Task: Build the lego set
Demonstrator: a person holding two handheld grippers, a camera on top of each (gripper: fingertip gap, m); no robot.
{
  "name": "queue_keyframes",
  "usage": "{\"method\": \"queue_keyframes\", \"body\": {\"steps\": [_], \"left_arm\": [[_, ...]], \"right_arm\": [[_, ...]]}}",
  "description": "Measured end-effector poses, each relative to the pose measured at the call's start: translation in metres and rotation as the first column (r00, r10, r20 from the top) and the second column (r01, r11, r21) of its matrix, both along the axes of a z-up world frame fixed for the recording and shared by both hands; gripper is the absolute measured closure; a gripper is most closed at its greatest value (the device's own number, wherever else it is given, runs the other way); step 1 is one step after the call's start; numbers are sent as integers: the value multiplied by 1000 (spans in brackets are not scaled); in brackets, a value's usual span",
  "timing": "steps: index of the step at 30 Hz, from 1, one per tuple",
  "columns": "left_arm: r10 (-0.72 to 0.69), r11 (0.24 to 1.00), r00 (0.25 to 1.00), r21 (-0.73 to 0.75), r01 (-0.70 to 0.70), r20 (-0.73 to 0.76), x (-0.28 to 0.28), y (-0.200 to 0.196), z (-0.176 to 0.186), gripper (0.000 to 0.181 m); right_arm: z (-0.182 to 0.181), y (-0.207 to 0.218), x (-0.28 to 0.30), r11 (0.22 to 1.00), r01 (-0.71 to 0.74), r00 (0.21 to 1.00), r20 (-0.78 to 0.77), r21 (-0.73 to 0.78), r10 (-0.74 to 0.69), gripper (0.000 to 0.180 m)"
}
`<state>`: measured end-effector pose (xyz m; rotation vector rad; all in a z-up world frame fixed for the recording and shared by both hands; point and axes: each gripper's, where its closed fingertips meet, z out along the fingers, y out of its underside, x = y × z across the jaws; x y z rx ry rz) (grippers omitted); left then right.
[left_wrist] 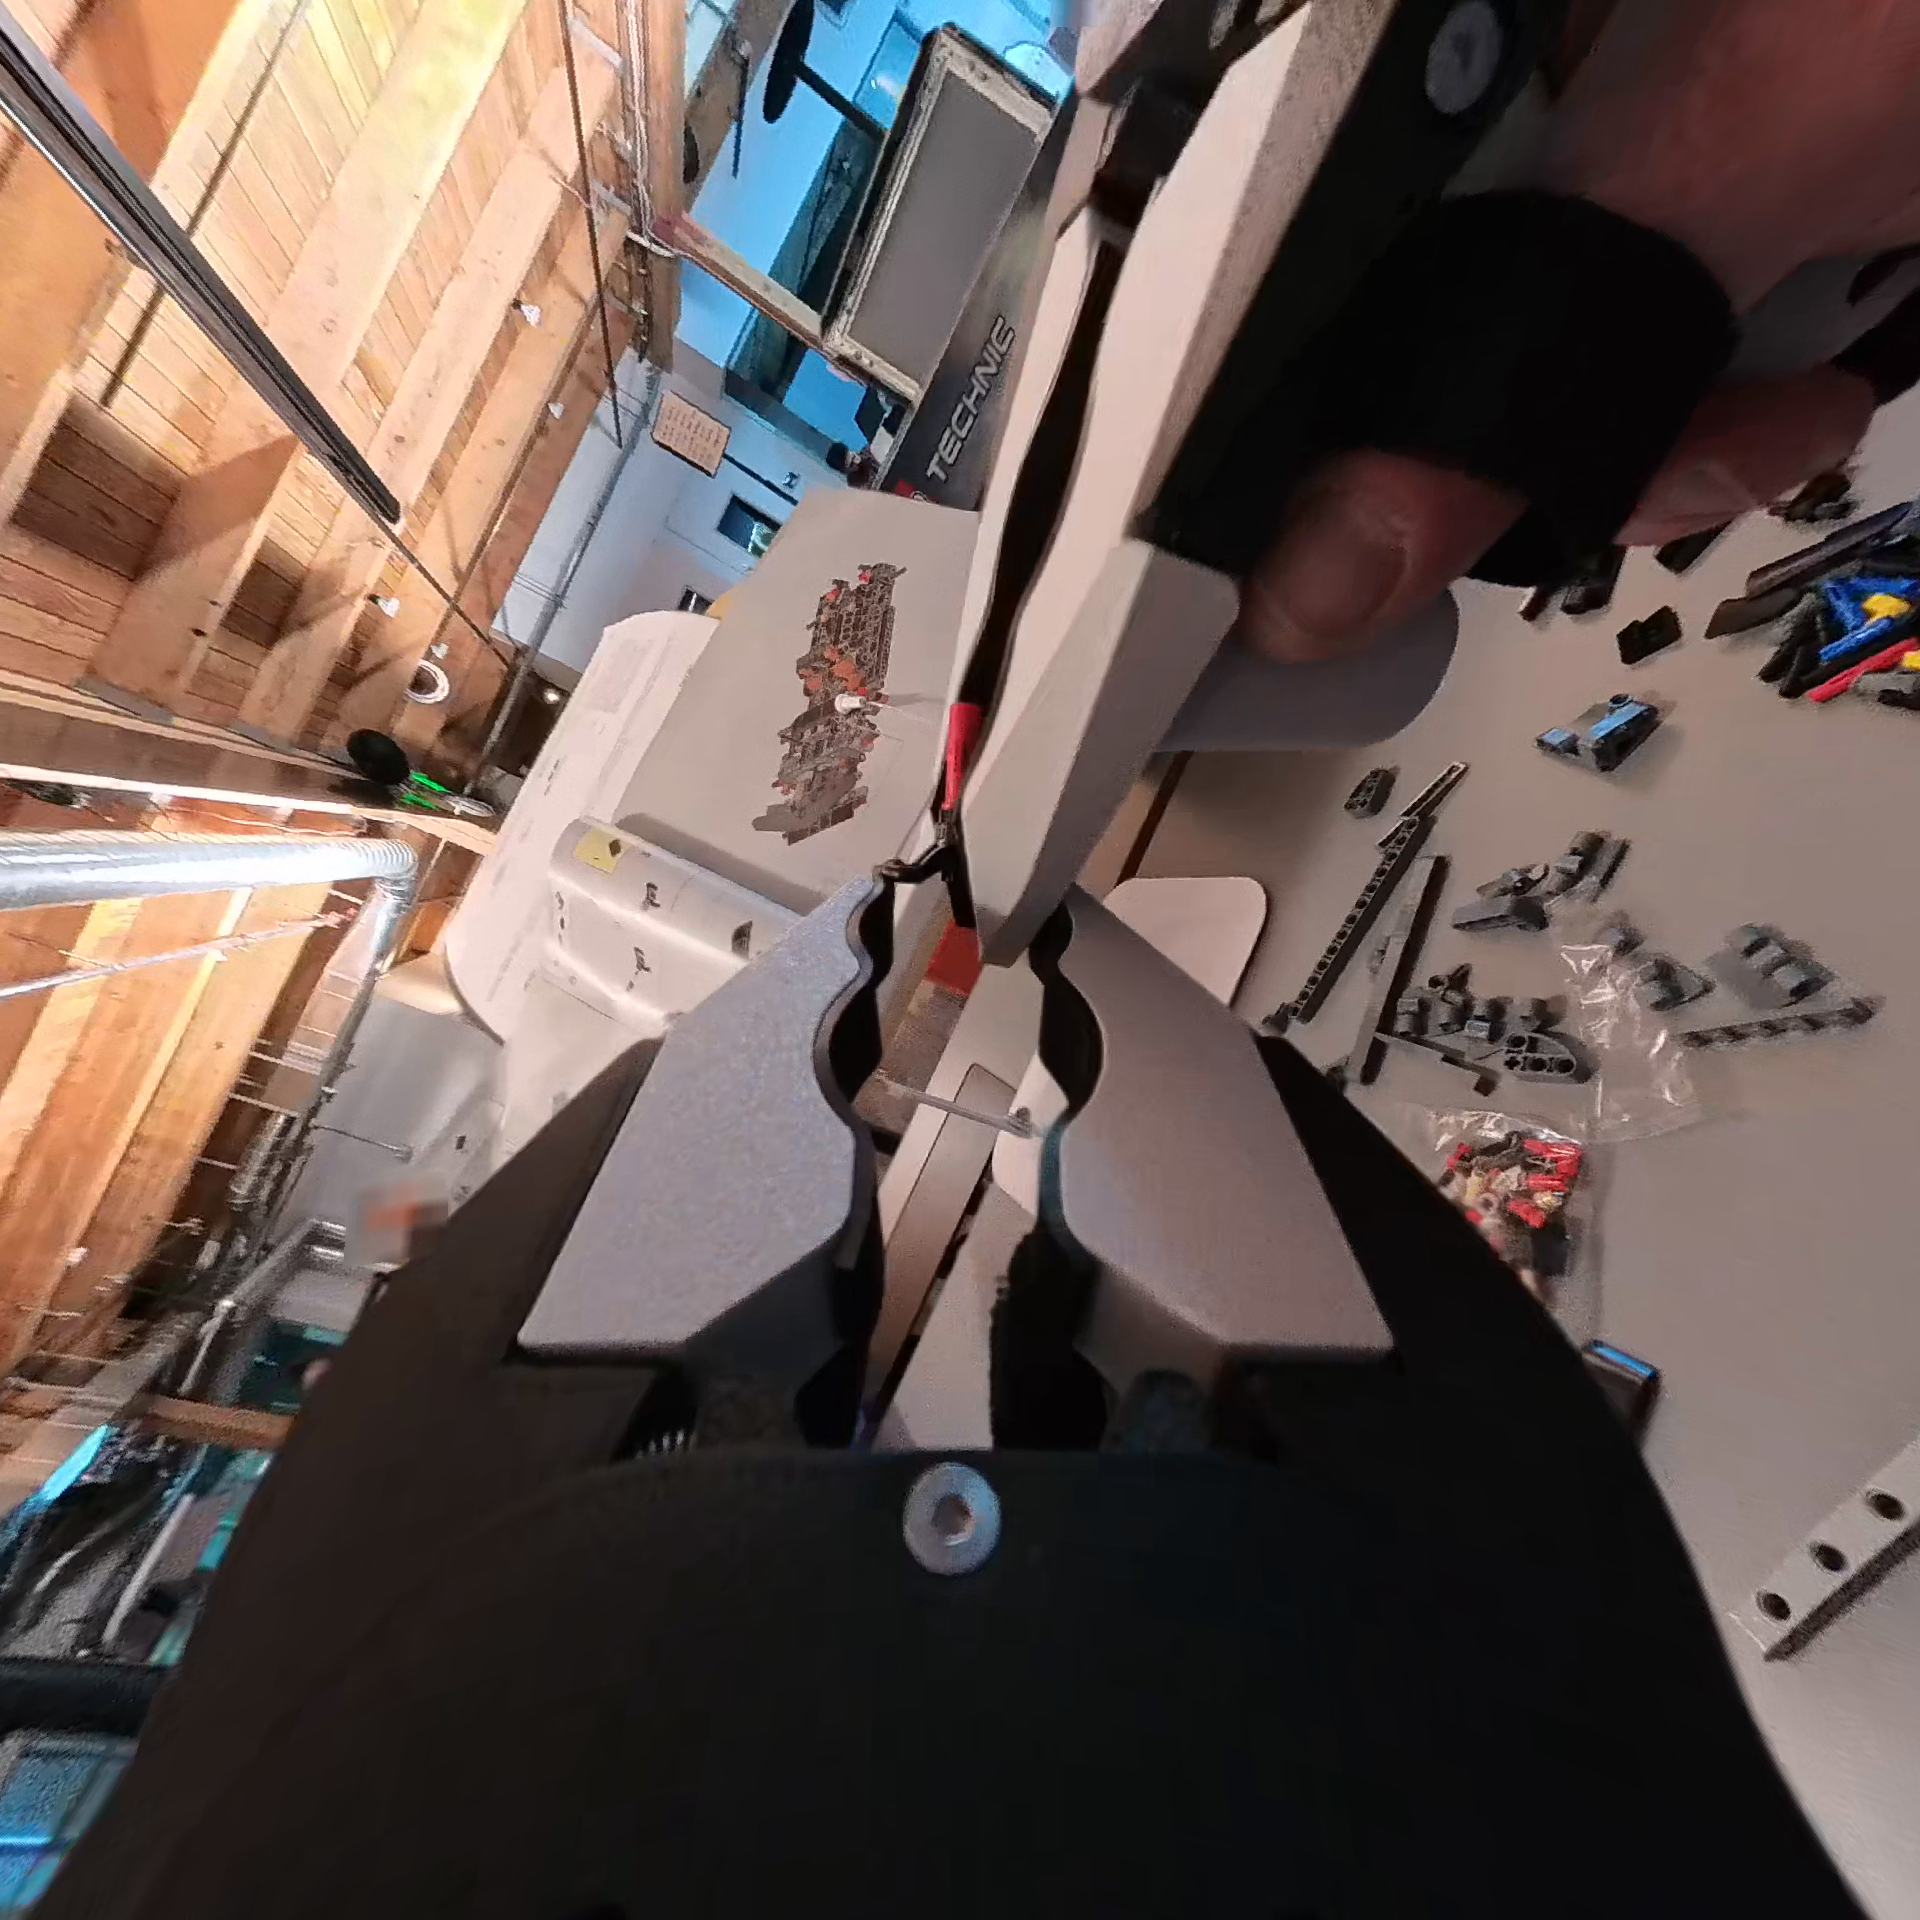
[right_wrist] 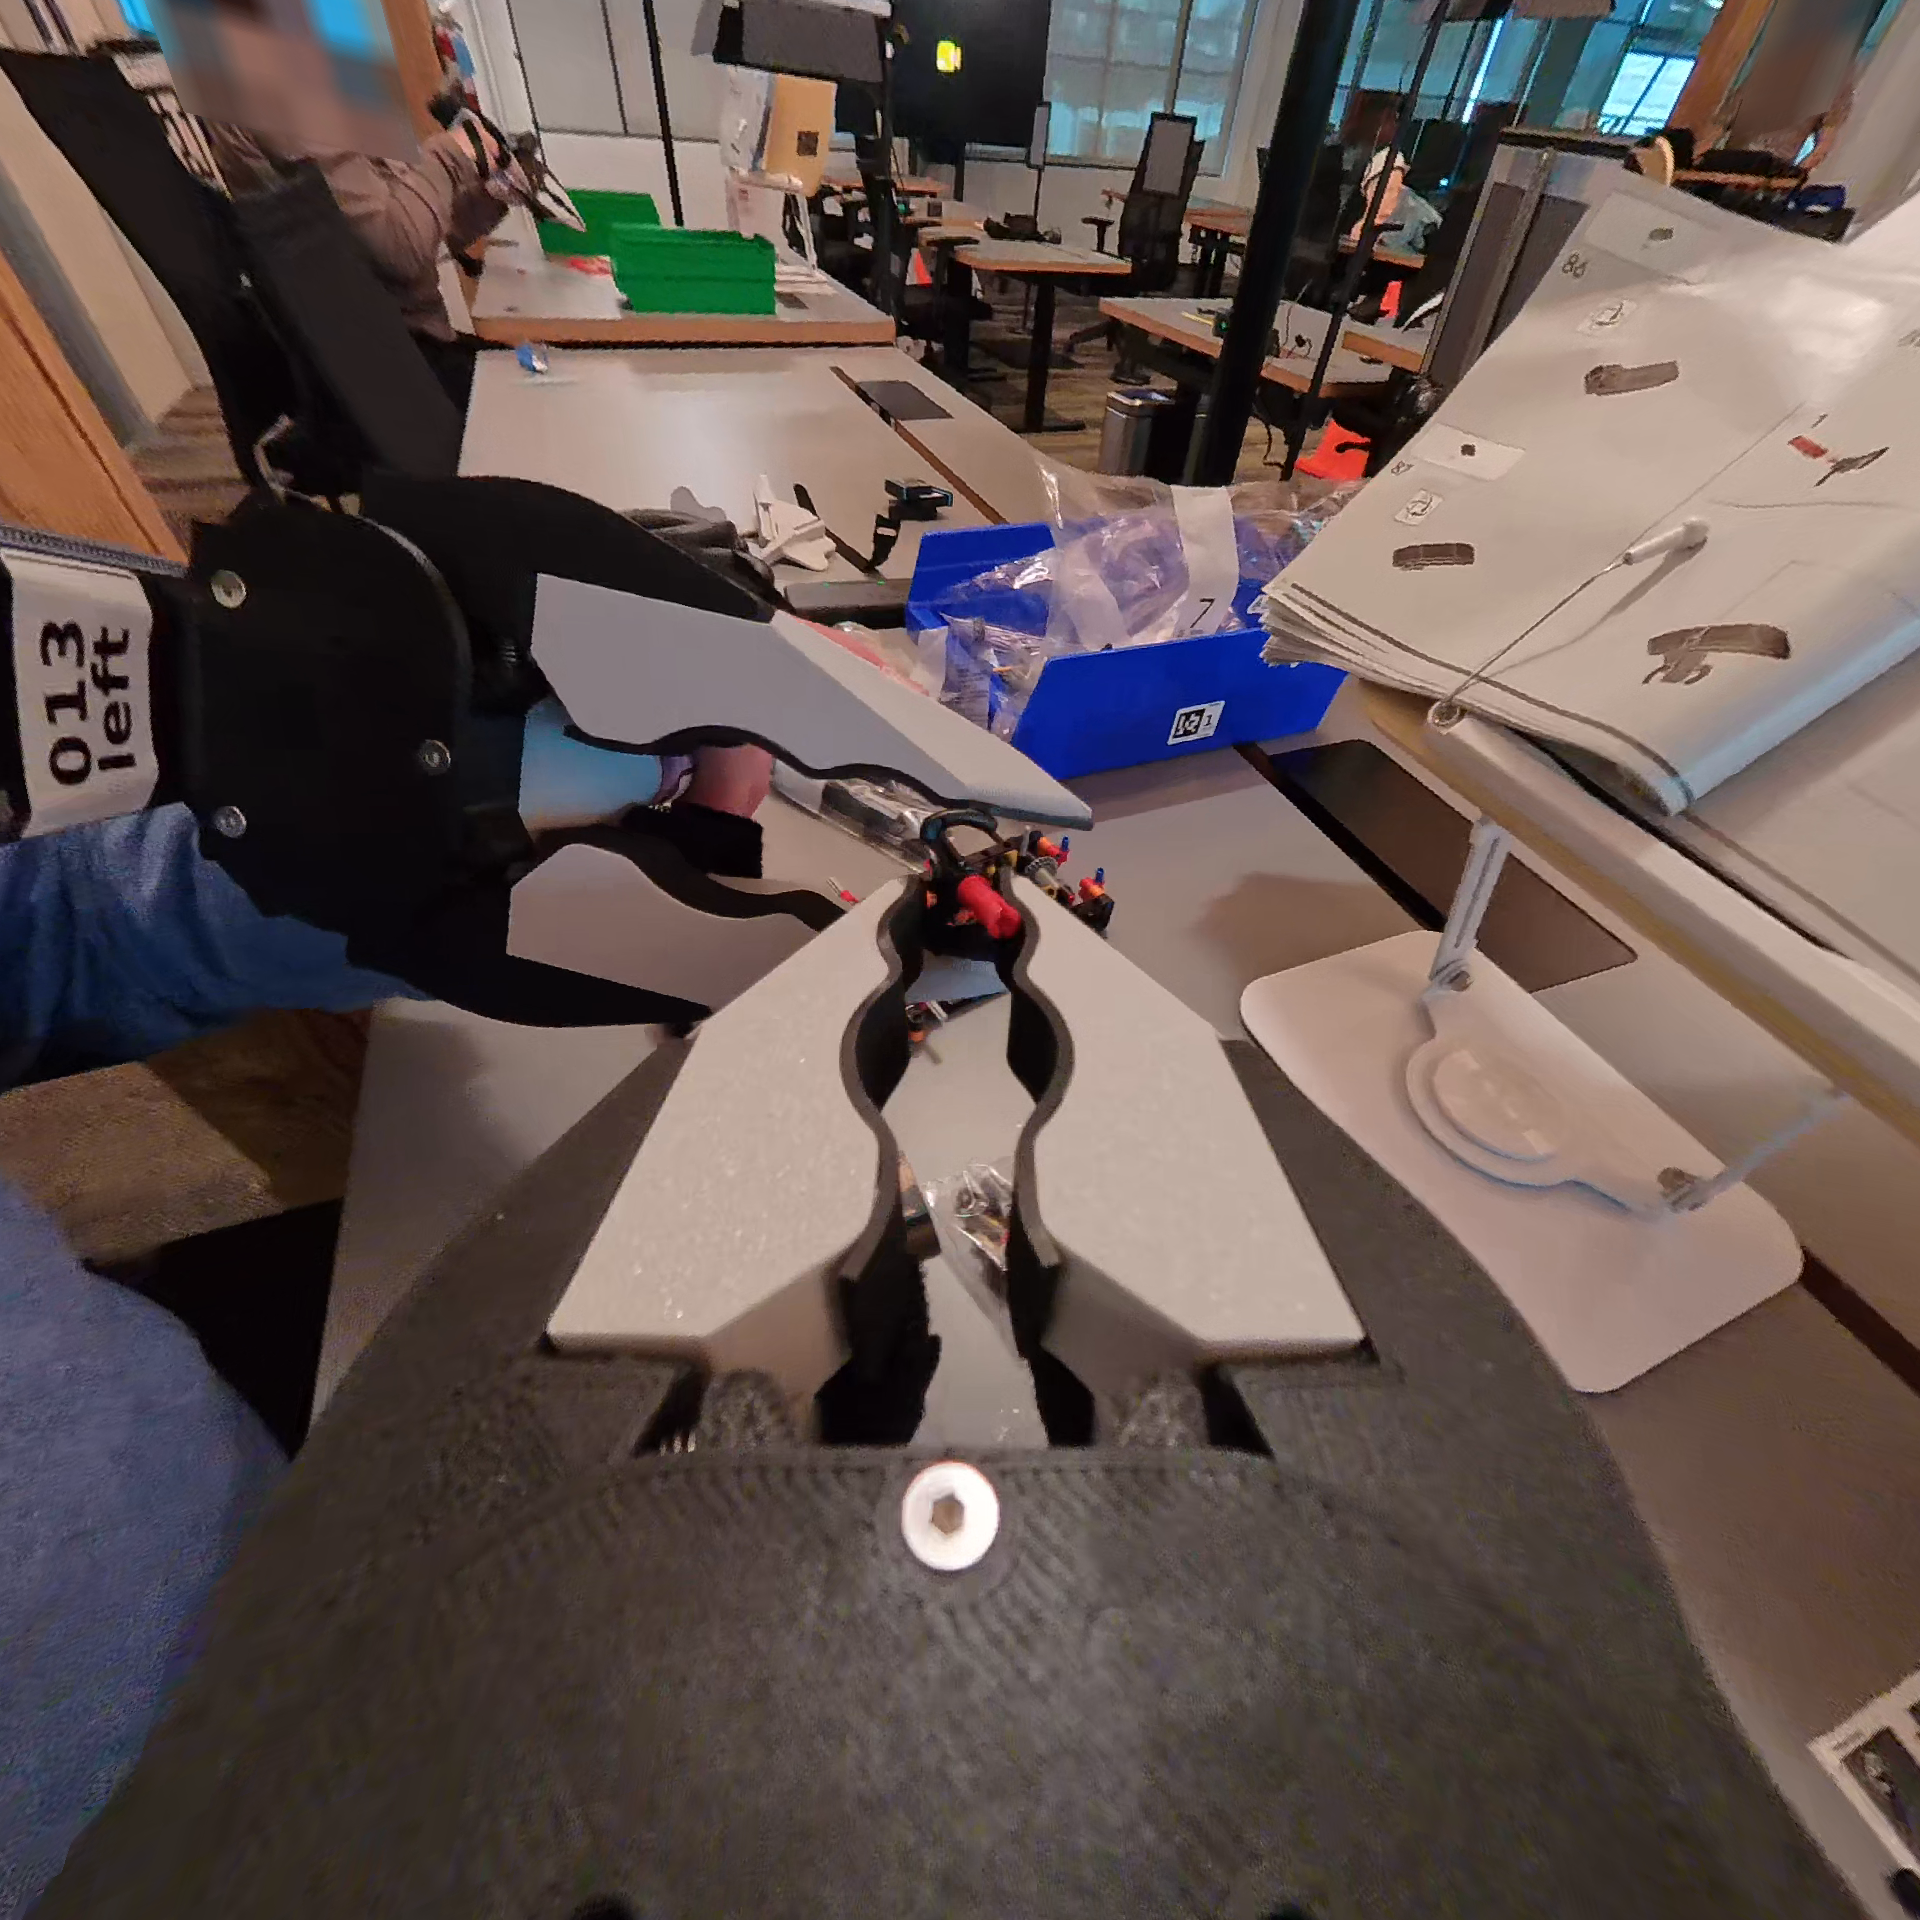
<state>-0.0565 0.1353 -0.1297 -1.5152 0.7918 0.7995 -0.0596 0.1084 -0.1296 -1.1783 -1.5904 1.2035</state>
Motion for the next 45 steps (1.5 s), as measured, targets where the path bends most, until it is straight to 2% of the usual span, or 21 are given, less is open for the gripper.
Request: {"method": "queue_keyframes", "body": {"steps": [3,10,16,20,25,30,34,37,42,45], "left_arm": [[-14,1000,999,-15,14,49,-1,0,-2,155],[-113,989,976,-70,128,188,6,-5,-4,150],[-209,965,955,-114,236,209,12,-13,-4,151],[-251,942,959,-192,274,134,16,-19,-13,152],[-275,918,954,-329,222,-121,18,-28,-32,151],[-269,927,927,-332,175,-261,18,-30,-38,162],[-263,938,923,-300,176,-281,21,-29,-38,164],[-263,949,931,-243,202,-253,26,-28,-29,158],[-287,936,928,-274,219,-239,30,-26,-36,169],[-316,921,920,-306,239,-232,33,-29,-41,168]], "right_arm": [[-1,1,-3,999,0,1000,7,38,0,170],[-1,7,-1,999,-41,999,11,24,41,171],[-7,7,4,994,-87,995,60,62,83,170],[-18,2,8,985,-151,980,143,86,137,170],[-34,-5,17,963,-242,942,267,115,205,170],[-44,-8,22,950,-291,903,360,108,236,170],[-47,-9,24,949,-303,883,401,87,245,170],[-52,-8,23,948,-309,868,429,73,250,170],[-54,-6,25,942,-335,847,445,22,291,170],[-57,-9,29,930,-368,819,468,-17,332,170]]}}
